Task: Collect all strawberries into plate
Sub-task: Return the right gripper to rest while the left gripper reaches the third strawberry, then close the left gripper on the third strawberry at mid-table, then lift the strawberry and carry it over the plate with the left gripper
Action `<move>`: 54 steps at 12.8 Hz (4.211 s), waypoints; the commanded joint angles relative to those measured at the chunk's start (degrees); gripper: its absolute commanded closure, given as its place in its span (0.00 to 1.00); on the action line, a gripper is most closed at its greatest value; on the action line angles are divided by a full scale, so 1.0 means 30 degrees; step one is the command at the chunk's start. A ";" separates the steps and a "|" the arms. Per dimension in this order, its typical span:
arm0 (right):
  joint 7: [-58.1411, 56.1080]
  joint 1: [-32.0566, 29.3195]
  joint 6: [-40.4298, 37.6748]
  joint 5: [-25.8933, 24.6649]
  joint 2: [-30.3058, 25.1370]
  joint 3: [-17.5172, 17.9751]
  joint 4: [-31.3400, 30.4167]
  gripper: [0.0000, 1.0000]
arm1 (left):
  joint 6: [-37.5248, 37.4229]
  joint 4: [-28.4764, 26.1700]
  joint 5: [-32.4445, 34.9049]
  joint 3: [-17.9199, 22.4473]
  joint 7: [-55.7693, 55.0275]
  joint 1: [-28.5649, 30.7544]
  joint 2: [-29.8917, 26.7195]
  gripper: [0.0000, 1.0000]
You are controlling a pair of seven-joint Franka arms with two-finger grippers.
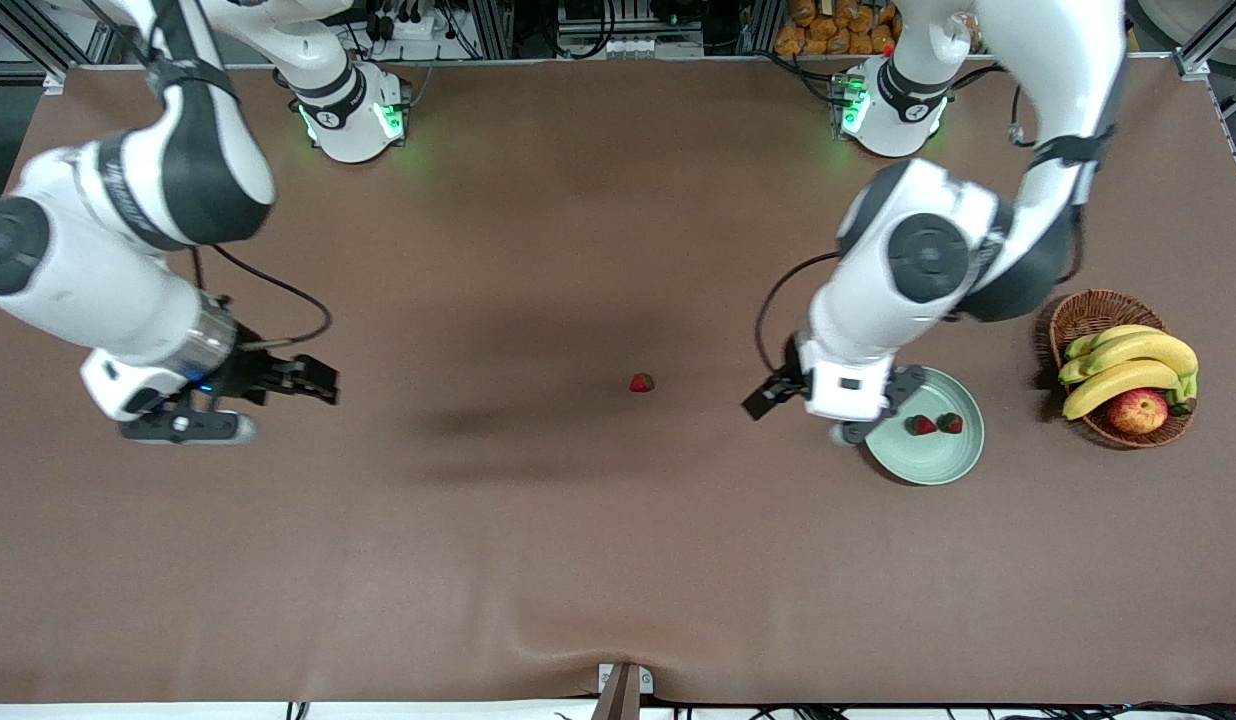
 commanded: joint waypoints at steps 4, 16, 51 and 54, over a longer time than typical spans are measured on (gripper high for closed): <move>-0.2308 -0.1356 -0.3323 -0.1037 -0.3990 -0.1559 -0.1864 0.00 | 0.1805 0.0836 0.3472 0.0180 -1.1584 -0.1717 0.3139 0.00; -0.3100 -0.2618 -0.7108 -0.1658 -0.5546 -0.1588 -0.0194 0.00 | 0.6145 0.1217 0.3445 0.1608 -2.3609 -0.6252 0.6423 0.00; -0.3099 -0.3351 -0.7138 -0.1629 -0.5077 -0.1617 -0.0398 0.00 | 0.5414 0.1247 0.4062 0.3697 -2.2360 -0.7319 0.6019 1.00; -0.3099 -0.3380 -0.7167 -0.1629 -0.5077 -0.1617 -0.0456 0.00 | 0.4362 0.1246 0.3450 0.3084 -1.9904 -0.5711 0.4088 1.00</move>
